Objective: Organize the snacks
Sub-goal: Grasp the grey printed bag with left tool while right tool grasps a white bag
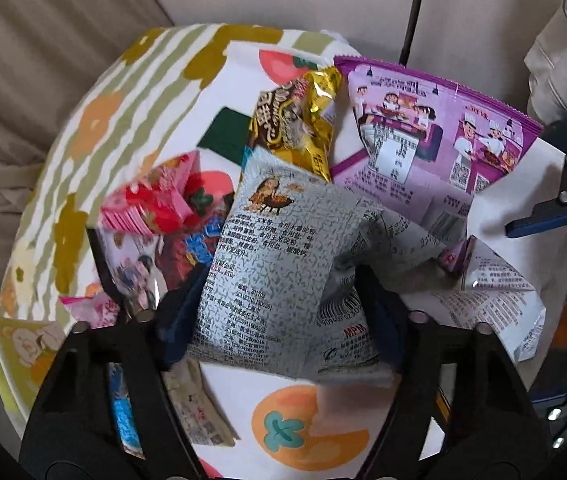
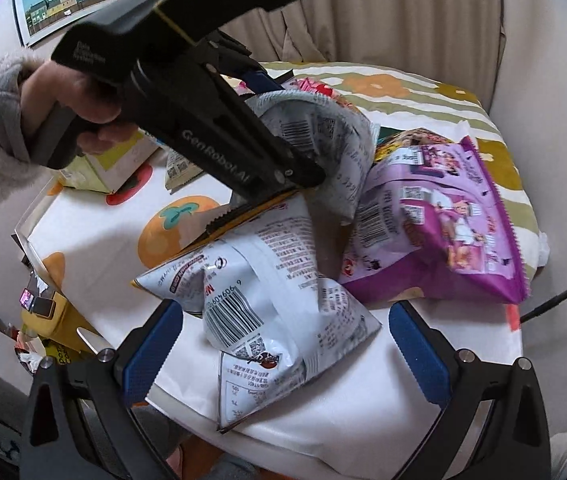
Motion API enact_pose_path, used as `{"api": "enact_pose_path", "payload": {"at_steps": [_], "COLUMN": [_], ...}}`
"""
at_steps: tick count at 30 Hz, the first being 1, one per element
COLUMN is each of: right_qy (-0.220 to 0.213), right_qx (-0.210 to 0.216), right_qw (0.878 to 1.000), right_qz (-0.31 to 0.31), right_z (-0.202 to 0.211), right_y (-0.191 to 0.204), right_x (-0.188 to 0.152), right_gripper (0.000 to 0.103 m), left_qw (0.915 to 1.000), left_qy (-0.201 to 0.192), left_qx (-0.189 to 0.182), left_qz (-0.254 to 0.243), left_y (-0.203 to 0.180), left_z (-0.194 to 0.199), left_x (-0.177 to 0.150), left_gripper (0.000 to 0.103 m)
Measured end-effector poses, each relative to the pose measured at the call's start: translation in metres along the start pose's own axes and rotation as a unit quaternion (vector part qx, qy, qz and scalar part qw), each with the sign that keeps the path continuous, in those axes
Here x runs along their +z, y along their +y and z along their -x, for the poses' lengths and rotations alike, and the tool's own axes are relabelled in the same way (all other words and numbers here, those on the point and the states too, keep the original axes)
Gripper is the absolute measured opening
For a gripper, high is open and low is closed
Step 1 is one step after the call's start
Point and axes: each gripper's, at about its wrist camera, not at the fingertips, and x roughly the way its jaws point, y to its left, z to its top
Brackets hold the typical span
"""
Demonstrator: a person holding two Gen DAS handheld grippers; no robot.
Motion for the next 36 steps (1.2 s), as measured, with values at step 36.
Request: {"api": "enact_pose_path", "payload": {"at_steps": [36], "right_qy": [-0.028], "right_qx": [-0.012], "right_qw": [0.999], "right_qz": [0.037], "right_z": [0.045], "right_y": [0.034], "right_x": [0.03], "right_gripper": [0.065], "left_qw": [0.9841], "left_qy": [-0.086], "left_qx": [0.082], "left_qz": [0.132], "left_y": [0.046], "left_z": [0.138], "left_x": [-0.048], "left_gripper": [0.059]}}
